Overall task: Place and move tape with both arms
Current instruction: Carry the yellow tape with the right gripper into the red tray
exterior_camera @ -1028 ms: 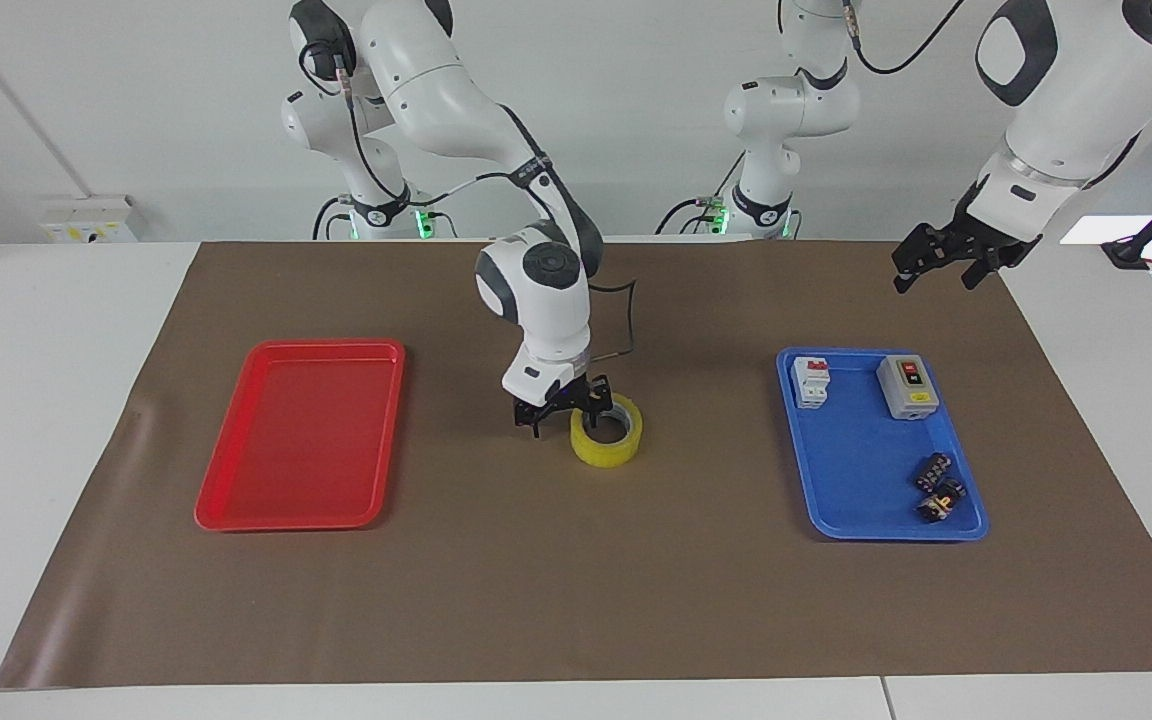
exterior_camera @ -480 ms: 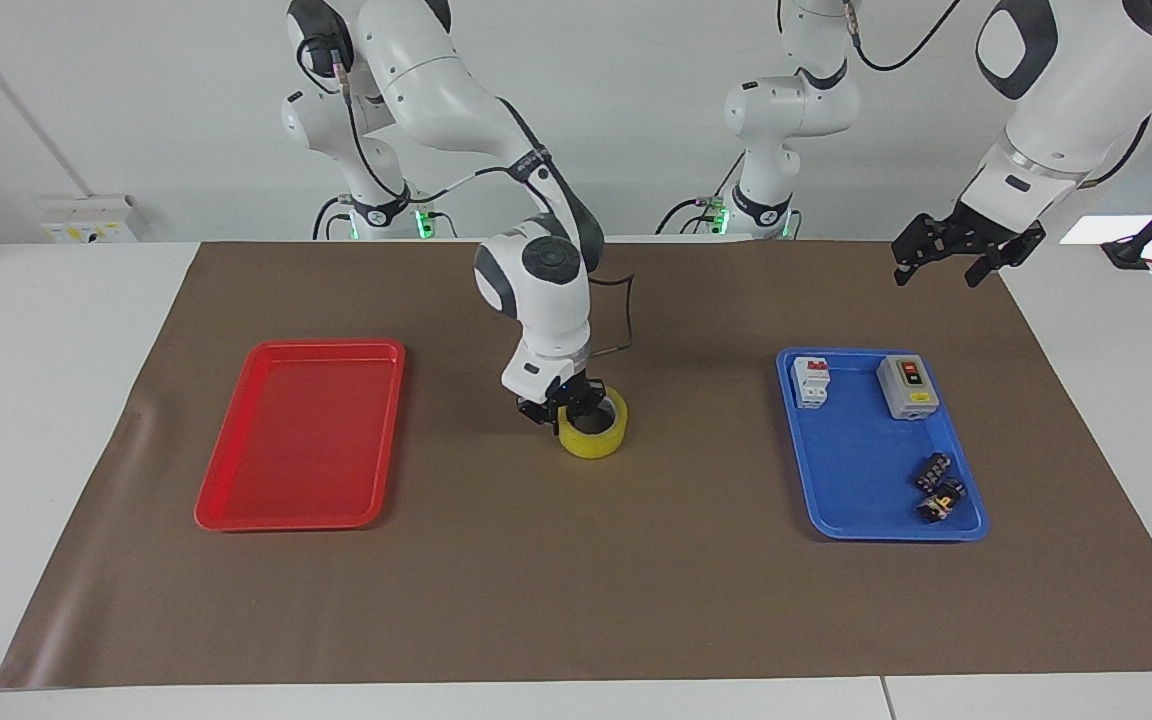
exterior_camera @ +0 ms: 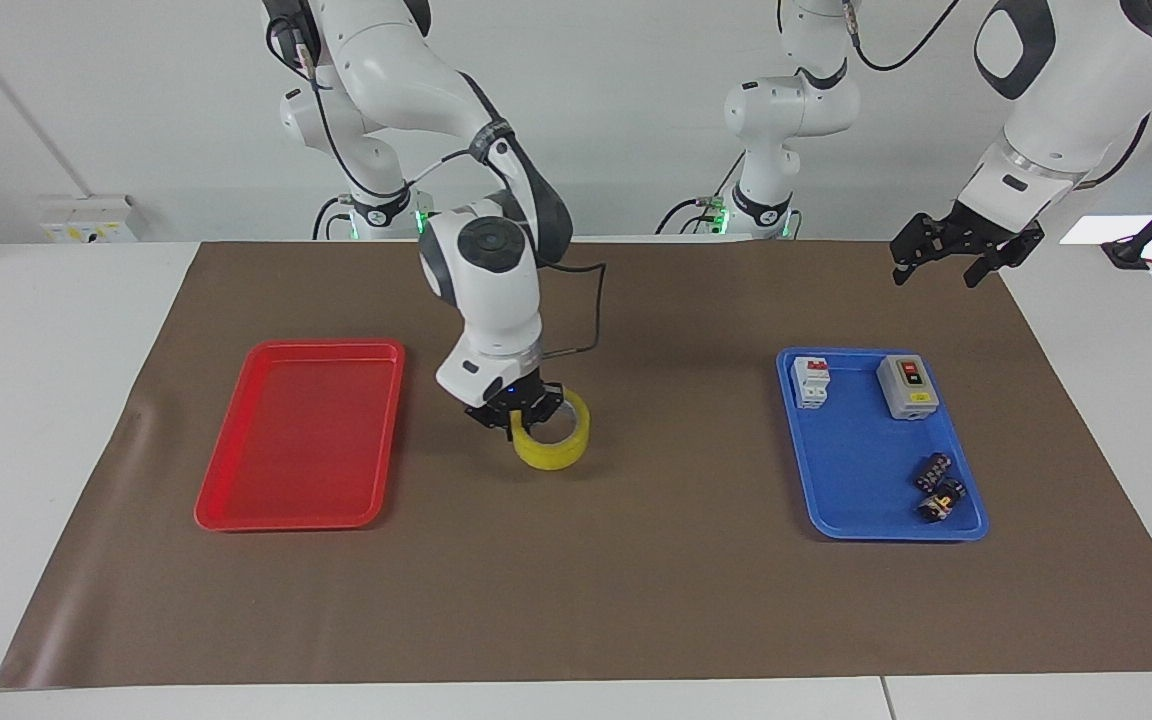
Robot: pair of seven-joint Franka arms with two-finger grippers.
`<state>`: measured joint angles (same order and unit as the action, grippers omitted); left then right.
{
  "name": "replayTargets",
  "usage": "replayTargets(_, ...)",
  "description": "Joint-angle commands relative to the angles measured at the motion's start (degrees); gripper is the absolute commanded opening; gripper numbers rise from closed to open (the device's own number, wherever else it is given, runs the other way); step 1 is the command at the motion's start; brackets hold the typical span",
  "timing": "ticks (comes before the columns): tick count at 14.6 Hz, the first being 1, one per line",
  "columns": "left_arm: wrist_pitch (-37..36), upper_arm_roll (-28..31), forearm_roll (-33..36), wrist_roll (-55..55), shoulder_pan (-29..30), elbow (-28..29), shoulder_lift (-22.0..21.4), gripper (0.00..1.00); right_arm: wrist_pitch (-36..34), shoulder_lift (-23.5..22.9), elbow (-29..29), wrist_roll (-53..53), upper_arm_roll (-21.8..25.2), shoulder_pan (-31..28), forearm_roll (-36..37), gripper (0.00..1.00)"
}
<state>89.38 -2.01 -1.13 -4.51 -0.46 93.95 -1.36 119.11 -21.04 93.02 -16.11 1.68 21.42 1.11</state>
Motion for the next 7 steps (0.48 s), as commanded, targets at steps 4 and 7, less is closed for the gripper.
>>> replayTargets(4,-0.08,-0.28,1.05,-0.5,-0.16,0.8,-0.84,1.0,-2.04,5.83,6.2,21.95,-0.72,-16.47,-1.19,0.0)
replayTargets(7,-0.08,-0.28,1.05,-0.5,-0.16,0.89,-0.84,1.0,2.59,7.67,12.77,33.83,-0.72,-23.77,-2.51,0.0)
